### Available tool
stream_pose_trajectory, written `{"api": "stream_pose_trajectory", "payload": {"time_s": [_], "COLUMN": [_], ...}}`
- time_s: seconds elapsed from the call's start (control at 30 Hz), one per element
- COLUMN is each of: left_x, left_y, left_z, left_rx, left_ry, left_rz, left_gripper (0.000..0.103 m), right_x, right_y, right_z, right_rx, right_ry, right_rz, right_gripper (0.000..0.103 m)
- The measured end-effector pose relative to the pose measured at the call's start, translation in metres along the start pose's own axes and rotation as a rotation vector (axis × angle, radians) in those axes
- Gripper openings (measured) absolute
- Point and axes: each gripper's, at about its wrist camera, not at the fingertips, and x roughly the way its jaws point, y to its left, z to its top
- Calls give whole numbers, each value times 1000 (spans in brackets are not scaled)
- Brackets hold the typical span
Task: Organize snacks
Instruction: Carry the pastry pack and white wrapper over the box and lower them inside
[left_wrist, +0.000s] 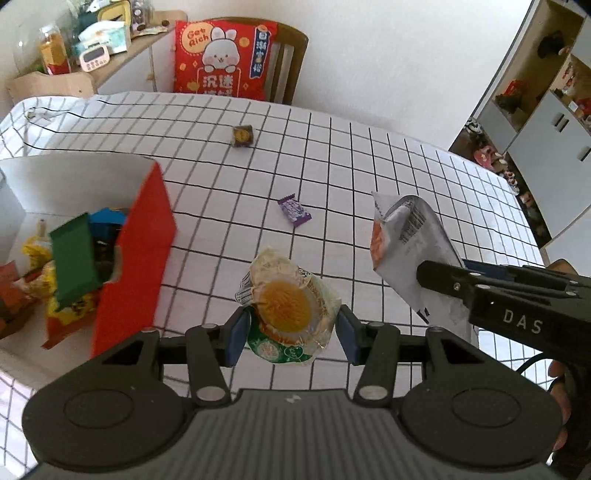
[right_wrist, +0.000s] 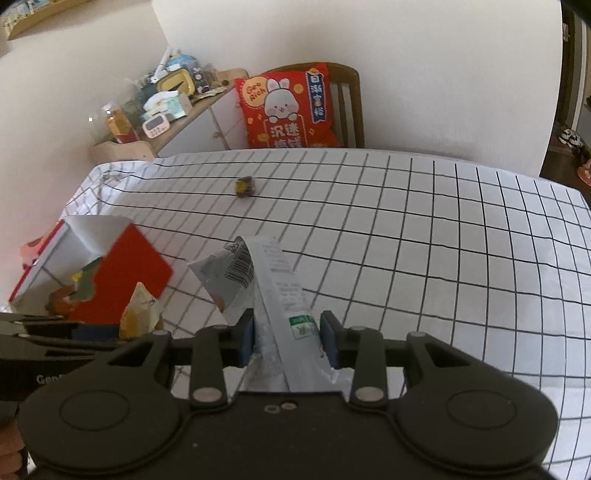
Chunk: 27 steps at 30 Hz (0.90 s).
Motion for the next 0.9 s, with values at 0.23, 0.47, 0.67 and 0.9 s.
{"api": "stream_pose_trajectory", "payload": {"time_s": [0.23, 0.47, 0.67, 0.9], "left_x": [-43, -80, -102, -115], "left_y": [28, 63, 102, 148], "left_z": [-9, -15, -16, -12], "left_rx": [-20, -35, -61, -90], "left_ry": [-40, -85, -123, -148], "left_rz": [-18, -7, 14, 42], "left_gripper": [50, 50, 50, 50], "right_x": [-25, -37, -39, -31], "right_y": [35, 78, 116, 159], "right_z": [1, -1, -2, -2], "right_rx": [-22, -46, -71, -96], "right_ry": [-26, -36, -40, -36], "right_rz": [19, 57, 76, 84], "right_gripper": [36, 36, 36, 36]}}
